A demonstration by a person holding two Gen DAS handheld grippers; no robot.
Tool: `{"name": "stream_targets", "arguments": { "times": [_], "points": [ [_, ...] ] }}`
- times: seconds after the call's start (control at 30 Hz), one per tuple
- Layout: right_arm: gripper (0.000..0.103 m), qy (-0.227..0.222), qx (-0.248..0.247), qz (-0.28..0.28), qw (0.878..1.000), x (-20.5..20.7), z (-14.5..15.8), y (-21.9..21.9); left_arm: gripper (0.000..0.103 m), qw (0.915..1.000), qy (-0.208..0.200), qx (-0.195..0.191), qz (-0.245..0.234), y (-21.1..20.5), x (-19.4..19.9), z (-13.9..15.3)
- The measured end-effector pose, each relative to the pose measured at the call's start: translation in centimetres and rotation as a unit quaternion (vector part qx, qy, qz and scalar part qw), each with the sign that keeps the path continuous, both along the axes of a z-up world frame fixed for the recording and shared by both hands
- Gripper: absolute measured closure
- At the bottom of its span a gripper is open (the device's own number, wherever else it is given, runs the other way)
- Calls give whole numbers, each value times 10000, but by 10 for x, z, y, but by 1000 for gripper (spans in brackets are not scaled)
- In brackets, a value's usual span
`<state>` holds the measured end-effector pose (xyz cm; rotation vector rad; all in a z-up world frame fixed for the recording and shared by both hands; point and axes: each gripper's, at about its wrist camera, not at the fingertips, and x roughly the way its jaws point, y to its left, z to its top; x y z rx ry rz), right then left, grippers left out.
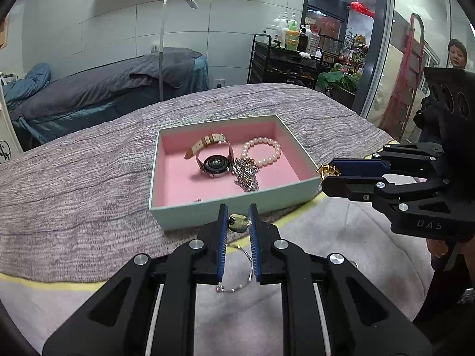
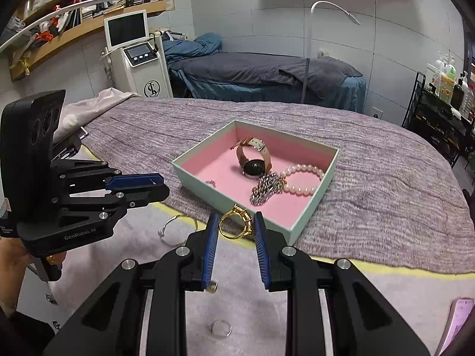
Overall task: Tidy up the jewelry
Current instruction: 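Lower the charm and rings into the pink box and open both tools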
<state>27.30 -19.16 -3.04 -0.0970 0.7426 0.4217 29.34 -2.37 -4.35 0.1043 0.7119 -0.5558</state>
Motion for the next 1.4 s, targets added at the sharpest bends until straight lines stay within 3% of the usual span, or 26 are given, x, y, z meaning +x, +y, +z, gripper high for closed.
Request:
{"name": "stream_targets", "arguments": {
  "times": [0.17,0.33,0.7,0.83,0.9,1.0,1.07,1.23,1.33,1.4],
  "points": [
    [79,324,-247,59,9992,41,-2,10,89,9994,357,20,-38,-2,54,7],
    [79,621,-497,4,9968,67,-13,17,89,9956,931,107,-97,-12,93,-11],
    [79,1056,-811,50,9911,95,-37,26,89,9919,1146,538,-52,-28,115,-38],
    [78,997,-990,83,9900,97,-42,29,88,9914,1132,656,-31,-31,118,-42],
    [71,926,-1066,158,9899,96,-42,29,88,9916,1107,668,-37,-31,119,-42],
    [59,749,-1120,187,9907,91,-39,27,73,9922,1013,723,-57,-31,119,-40],
    [58,622,-1117,238,9915,87,-35,23,48,9934,903,710,-16,-31,119,-37],
    [48,223,-1052,272,9938,70,-23,12,40,9973,689,240,-40,-26,111,-18],
    [42,-9,-874,175,9960,49,-11,2,20,9992,365,138,125,-21,98,-4],
    [35,-74,-700,128,9974,32,-6,-5,14,9995,112,91,279,-13,81,3]
  ]
}}
